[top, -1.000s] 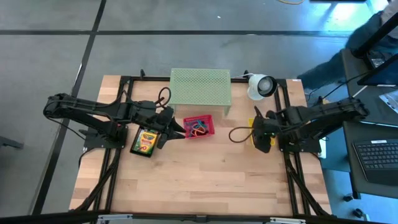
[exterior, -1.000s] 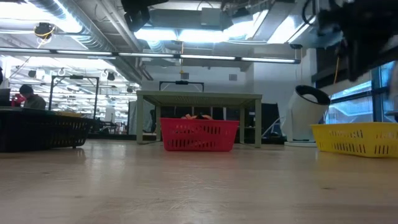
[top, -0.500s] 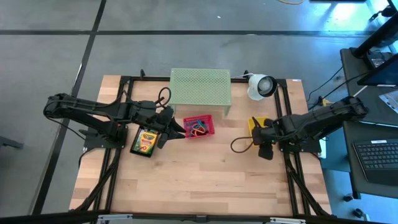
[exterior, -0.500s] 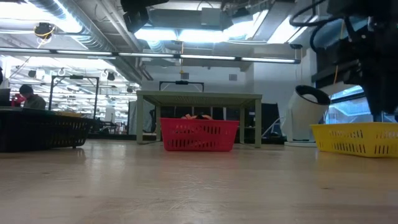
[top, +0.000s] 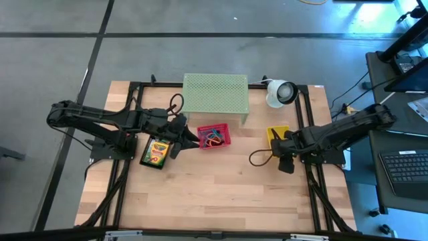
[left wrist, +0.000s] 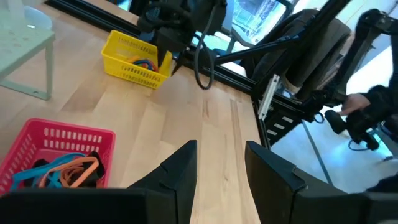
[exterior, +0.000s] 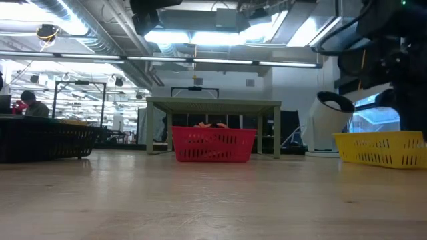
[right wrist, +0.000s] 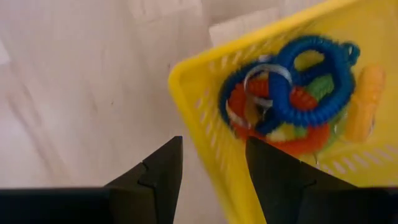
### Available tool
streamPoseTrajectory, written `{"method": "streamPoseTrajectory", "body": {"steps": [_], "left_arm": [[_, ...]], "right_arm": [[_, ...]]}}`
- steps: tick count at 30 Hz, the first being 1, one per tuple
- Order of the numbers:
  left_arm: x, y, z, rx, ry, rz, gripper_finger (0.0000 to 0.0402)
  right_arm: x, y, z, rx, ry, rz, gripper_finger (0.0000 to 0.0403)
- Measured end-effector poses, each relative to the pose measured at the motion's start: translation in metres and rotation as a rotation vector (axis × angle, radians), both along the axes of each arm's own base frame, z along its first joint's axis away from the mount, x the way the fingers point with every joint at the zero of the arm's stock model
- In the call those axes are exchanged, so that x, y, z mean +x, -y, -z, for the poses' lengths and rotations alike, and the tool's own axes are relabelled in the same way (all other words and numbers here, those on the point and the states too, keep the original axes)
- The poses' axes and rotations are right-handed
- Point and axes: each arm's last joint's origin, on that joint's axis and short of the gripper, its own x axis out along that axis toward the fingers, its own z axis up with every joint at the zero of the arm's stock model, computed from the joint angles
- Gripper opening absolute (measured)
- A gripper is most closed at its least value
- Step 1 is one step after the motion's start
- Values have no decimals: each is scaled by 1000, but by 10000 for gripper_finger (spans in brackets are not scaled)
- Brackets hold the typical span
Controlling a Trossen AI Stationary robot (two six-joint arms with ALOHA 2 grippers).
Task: Pick & Place Office Desk Supplies
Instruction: Put the yellow bin on the shelf
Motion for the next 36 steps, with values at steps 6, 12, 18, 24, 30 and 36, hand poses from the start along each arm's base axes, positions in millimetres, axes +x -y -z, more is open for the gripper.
{"method": "streamPoseTrajectory", "body": {"steps": [6, 12, 18, 24, 30, 36], "left_arm": [[0, -1, 0, 6, 1, -21, 129], [0, -1, -1, -15, 5, -31, 129], [1, -1, -2, -26, 18, -34, 129], [1, -1, -2, -27, 17, -34, 129], [1, -1, -2, -27, 17, -34, 129], [1, -1, -2, -20, 18, -31, 129]], "right_arm": [[0, 0, 17, -10, 12, 34, 176], [0, -1, 33, 17, -66, 181, 176], [6, -3, 40, 14, -81, 217, 134], [15, -5, 30, -7, -37, 258, 19], [32, -8, 10, -14, 64, 260, 12], [42, -11, -21, -24, 74, 241, 11]]}}
